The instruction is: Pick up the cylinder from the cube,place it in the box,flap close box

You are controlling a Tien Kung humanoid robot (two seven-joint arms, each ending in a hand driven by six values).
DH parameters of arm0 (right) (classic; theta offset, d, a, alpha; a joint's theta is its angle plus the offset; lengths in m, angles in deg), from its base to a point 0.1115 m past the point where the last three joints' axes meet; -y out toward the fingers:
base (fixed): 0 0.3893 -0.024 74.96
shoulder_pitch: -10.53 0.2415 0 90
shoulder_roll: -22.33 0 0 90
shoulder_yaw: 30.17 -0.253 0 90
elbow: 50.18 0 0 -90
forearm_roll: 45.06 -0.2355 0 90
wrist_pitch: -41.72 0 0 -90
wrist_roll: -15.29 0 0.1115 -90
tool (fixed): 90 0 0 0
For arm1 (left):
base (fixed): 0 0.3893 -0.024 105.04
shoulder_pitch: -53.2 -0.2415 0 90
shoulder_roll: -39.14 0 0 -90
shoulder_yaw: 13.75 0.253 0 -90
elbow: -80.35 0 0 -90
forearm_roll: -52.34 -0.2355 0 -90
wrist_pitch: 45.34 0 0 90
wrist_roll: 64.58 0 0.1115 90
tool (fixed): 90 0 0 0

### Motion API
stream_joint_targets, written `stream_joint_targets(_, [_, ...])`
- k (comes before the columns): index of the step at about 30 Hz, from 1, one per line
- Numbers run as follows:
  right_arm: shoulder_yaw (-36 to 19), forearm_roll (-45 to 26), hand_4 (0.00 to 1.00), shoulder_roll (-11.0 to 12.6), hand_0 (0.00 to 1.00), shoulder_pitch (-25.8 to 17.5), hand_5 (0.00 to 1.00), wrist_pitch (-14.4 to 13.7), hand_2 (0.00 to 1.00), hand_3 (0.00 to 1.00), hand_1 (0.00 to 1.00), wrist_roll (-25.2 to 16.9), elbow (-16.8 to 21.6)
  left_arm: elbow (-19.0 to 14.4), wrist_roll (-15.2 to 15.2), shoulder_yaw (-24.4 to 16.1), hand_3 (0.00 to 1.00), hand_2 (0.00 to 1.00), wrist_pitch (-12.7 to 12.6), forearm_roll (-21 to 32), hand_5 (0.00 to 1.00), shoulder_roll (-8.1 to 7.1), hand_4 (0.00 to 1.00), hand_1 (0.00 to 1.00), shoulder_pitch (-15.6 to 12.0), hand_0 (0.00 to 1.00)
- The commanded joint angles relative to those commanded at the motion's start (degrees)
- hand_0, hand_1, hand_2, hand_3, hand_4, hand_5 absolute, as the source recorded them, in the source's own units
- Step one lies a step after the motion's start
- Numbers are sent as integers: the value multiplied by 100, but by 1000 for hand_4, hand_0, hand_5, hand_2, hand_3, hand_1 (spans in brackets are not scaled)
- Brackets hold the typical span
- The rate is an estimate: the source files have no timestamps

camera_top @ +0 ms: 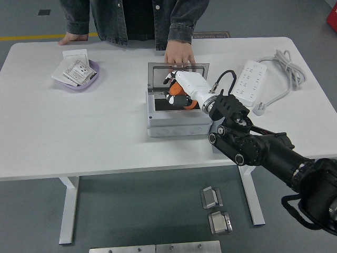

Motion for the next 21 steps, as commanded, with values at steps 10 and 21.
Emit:
stream_joint_targets(10, [14,-13,728,0,508,-32,342,39,651,713,554,-11,-11,0,-11,18,591,593,14,-6,217,15,652,636,13,636])
stream_joint_targets(21, [-310,-338,737,0,509,-381,354,260,639,720,528,160,822,0,-12,22,591,593,16,27,214,85,651,636,-58,636])
